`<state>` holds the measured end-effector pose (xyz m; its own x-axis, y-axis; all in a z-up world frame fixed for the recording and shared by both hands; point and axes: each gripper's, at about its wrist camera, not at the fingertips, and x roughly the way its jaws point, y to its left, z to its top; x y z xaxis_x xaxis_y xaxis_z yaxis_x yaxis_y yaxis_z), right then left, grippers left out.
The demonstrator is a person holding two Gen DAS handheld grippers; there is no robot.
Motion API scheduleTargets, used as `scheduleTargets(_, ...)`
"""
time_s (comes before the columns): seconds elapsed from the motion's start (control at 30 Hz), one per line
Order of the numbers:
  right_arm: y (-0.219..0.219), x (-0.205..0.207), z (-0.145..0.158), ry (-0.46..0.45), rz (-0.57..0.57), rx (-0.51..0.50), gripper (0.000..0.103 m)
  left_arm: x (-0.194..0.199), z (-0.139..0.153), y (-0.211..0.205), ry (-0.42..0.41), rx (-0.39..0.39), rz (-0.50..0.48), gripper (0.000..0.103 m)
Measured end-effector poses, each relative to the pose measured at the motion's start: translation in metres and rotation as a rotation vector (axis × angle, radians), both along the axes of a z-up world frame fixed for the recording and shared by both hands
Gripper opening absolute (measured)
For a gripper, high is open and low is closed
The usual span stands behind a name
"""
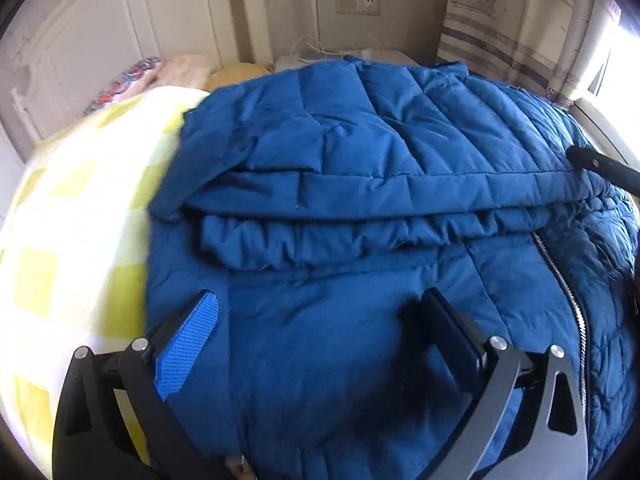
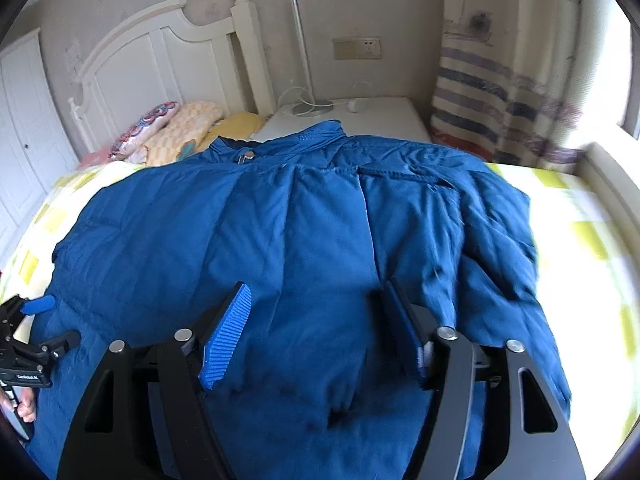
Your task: Fold large clothes
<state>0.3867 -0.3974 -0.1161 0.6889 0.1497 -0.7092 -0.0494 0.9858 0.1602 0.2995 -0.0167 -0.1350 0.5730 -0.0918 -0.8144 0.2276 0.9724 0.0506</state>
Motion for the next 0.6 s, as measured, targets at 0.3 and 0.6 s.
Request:
scheduleTargets(0.3, 0.088, -0.049, -0.021, 0.128, 0.27, -0.224, 0.099, -0.022, -0.008, 0.006, 0.03, -0.002, -0.016, 0.101)
scheduleTargets(0.6, 0.051, -0.101, -0.014, 0.189, 0.267, -0.207, 0.098, -0.086, 0.005, 0.01, 0.041, -0.037, -0.086, 0.101)
